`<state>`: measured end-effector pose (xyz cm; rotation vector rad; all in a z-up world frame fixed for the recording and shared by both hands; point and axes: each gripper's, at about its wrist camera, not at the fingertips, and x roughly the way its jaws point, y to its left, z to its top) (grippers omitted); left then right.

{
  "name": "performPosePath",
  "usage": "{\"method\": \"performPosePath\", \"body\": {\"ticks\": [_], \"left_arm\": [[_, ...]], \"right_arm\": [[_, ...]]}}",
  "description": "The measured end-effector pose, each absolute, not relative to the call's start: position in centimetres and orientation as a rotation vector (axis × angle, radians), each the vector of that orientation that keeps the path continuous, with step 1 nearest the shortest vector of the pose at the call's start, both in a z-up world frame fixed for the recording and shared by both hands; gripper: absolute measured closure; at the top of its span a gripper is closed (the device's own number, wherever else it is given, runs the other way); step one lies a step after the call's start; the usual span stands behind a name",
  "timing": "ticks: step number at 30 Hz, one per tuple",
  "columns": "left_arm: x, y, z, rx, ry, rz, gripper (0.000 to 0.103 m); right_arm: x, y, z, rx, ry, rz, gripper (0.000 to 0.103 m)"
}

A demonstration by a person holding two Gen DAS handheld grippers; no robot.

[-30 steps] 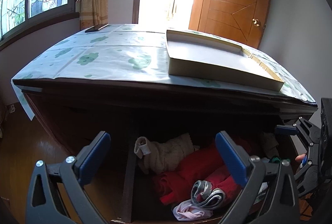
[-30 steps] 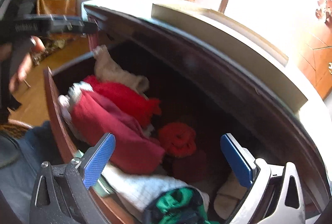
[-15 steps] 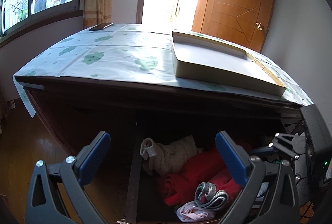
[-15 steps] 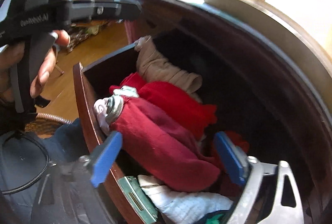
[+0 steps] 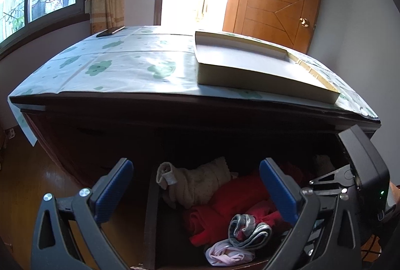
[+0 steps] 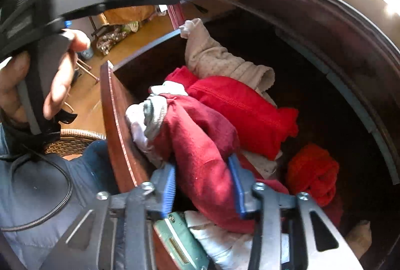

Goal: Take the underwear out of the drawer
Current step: 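Grasp the dark red rolled garment with the right tool while the left grasps the bright red one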

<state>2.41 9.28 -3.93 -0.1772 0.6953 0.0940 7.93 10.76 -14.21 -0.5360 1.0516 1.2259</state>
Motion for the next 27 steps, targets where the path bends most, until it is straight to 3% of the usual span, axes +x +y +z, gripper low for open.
{"method": "performPosePath", "body": {"ticks": [7, 15, 27], "left_arm": [[3.0, 8.4, -4.0, -0.137, 0.699, 0.06, 0.0], [4.9, 5.2, -5.3, 0.051, 0.774, -0.035, 0.003], [8.6, 0.5, -10.7, 0.259, 1.061, -0.274, 0.034]], "right_arm": [[9.0, 5.2, -10.6, -0.277, 0.948, 1.204, 0.074], [10.6, 1.2, -8.9, -0.187, 0.933, 1.07, 0.074], [14.0, 0.2, -12.0, -0.186, 1.047, 0.995, 0.074]]}}
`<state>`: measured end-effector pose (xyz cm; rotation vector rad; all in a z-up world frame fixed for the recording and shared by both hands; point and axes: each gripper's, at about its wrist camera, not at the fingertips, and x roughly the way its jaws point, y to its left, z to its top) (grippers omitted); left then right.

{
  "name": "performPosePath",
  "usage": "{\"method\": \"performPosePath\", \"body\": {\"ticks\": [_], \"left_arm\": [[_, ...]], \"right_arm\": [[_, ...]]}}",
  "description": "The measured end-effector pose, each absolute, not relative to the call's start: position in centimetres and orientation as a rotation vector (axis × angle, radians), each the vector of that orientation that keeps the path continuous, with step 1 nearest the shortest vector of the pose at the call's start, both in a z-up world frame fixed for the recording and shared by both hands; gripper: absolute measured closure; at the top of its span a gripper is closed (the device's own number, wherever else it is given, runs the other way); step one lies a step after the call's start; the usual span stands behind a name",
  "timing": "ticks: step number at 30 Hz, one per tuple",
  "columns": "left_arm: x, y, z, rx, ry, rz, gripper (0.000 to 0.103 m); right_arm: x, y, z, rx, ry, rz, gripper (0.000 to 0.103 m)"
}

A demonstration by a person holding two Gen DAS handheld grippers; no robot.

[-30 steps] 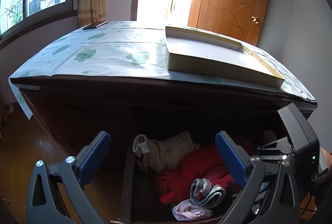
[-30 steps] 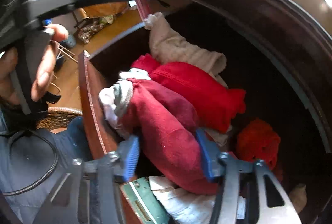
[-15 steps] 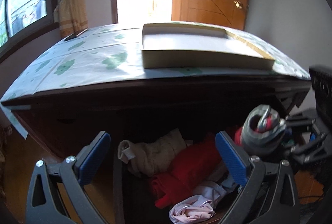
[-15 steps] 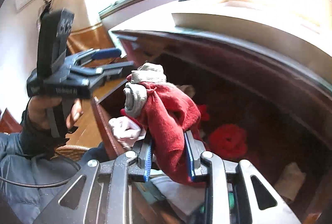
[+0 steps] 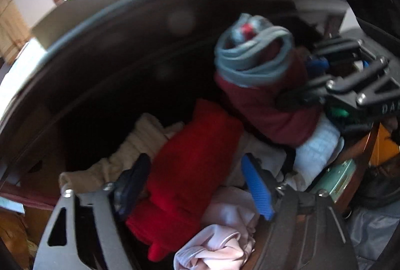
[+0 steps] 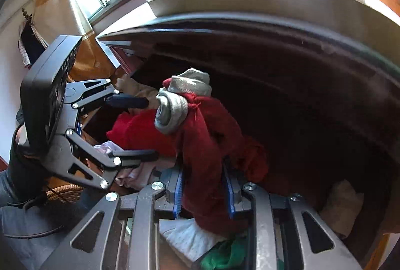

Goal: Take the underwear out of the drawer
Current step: 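Grasp the dark red rolled garment with the right tool while the left grasps the bright red one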

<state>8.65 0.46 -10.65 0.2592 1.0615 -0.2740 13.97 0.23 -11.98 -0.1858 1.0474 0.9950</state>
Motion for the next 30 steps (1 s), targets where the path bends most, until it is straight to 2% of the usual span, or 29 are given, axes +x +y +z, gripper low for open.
{"method": "performPosePath", "body": {"ticks": [6, 9, 15, 19, 21, 26, 27, 30], "left_arm": [[9.7, 0.0, -11.4, 0.285, 1.136, -0.308, 0.034], [10.1, 0.2, -12.0, 0.279, 1.147, -0.306, 0.034], [11.4, 0.2, -12.6, 0.282, 1.163, -0.287, 0.04], [11.1, 0.2, -12.9, 0.288, 1.156, -0.272, 0.048], [11.1, 0.1, -13.0, 0.29, 1.149, -0.272, 0.05], [10.5, 0.0, -12.8, 0.296, 1.142, -0.275, 0.052], [10.2, 0.1, -12.8, 0.293, 1.139, -0.275, 0.053], [9.6, 0.3, -12.7, 0.293, 1.116, -0.272, 0.058]], "right_arm": [[14.9, 0.7, -12.6, -0.197, 1.118, 1.03, 0.068], [15.6, 1.1, -13.4, -0.197, 1.179, 1.044, 0.052], [14.9, 1.5, -13.0, -0.261, 1.17, 1.023, 0.051], [15.0, 2.0, -13.7, -0.266, 1.219, 1.037, 0.053], [15.2, 2.6, -14.3, -0.276, 1.269, 1.049, 0.057], [15.3, 3.5, -14.7, -0.304, 1.309, 1.066, 0.058], [15.1, 3.3, -14.4, -0.305, 1.289, 1.067, 0.066], [14.7, 2.5, -13.8, -0.293, 1.234, 1.045, 0.074]]}}
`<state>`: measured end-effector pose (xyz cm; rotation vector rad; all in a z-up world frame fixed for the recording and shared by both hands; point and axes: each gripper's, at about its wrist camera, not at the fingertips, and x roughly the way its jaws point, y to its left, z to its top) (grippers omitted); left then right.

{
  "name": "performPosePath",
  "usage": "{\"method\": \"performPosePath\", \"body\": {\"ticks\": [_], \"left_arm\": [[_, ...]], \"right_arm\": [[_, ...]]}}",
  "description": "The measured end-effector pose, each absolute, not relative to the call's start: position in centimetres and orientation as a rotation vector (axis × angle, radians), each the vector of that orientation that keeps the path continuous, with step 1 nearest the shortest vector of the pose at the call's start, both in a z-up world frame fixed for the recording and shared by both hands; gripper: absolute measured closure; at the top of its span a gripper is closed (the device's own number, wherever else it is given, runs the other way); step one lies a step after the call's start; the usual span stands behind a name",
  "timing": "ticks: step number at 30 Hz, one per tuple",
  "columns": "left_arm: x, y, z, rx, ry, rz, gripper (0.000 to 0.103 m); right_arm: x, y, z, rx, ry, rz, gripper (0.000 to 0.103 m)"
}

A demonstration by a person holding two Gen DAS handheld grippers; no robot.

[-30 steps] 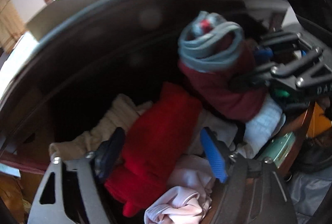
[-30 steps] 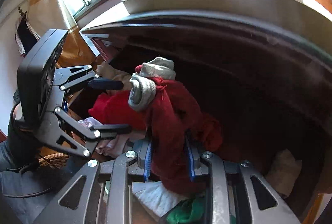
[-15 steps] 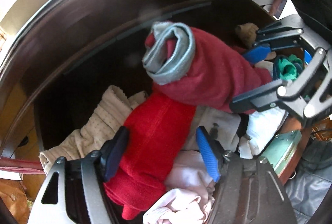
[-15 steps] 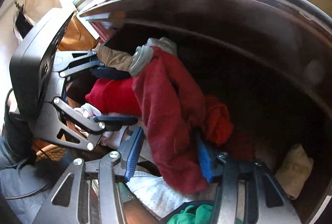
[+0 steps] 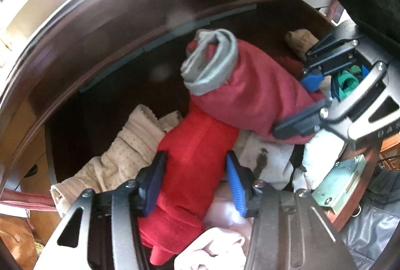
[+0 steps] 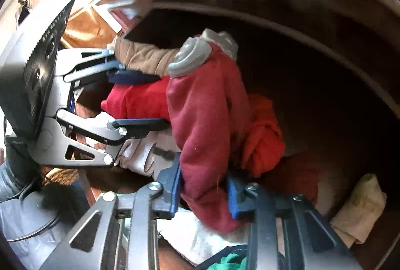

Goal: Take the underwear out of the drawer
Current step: 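Grasp the dark red rolled garment with the right tool while the left grasps the bright red one, then lift both red garments out of the drawer with both tools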

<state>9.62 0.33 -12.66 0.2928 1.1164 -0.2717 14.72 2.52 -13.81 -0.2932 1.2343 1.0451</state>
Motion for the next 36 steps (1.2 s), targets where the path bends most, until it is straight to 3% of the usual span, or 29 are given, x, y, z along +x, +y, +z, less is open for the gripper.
{"method": "performPosePath", "body": {"ticks": [18, 36], "left_arm": [[4.4, 1.6, -9.8, 0.266, 0.871, -0.231, 0.063], [-0.9, 7.4, -7.3, 0.016, 0.664, -0.205, 0.065]], "right_arm": [[13.1, -2.8, -9.4, -0.197, 0.932, 1.066, 0.078], [11.5, -6.6, -6.8, -0.137, 0.718, 1.045, 0.078]]}}
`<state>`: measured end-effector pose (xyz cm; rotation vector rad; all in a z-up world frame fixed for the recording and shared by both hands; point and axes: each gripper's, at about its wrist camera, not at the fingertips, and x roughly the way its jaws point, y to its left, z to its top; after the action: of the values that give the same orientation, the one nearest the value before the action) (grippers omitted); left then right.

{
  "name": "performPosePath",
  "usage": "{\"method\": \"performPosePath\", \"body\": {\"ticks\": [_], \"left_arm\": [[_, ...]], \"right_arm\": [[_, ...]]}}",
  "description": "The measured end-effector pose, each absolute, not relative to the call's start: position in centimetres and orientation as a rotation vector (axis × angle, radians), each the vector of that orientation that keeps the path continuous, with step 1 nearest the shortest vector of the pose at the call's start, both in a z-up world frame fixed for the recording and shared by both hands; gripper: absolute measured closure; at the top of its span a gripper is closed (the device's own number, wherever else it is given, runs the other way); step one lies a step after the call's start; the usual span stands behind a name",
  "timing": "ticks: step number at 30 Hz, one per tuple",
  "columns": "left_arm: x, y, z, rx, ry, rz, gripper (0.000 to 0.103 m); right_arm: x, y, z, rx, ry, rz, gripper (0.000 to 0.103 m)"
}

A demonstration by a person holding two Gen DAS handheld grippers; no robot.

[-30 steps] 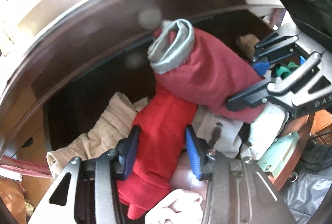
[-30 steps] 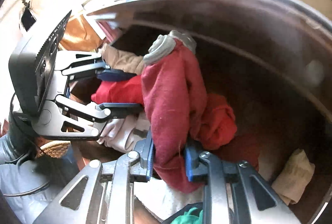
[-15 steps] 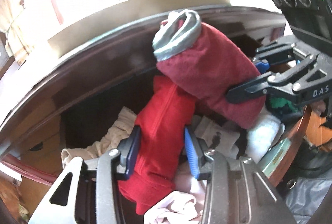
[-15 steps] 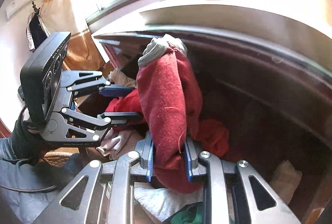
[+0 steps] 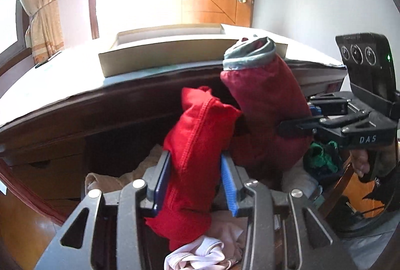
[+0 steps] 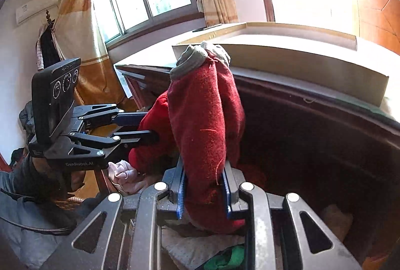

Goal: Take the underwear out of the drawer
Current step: 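Lift both red garments out of the drawer with both tools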

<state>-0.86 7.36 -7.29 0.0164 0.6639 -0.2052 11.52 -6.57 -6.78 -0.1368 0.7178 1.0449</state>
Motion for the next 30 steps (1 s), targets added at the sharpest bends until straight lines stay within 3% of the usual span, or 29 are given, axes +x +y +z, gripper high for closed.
{"method": "performPosePath", "body": {"ticks": [16, 30], "left_arm": [[-4.4, 10.3, -7.5, -0.095, 0.561, -0.228, 0.065], [-4.5, 7.9, -6.0, -0.088, 0.448, -0.22, 0.065]], "right_arm": [[9.6, -6.9, -6.3, -0.141, 0.584, 1.045, 0.078], [8.4, -7.7, -5.8, -0.135, 0.458, 1.043, 0.078]]}}
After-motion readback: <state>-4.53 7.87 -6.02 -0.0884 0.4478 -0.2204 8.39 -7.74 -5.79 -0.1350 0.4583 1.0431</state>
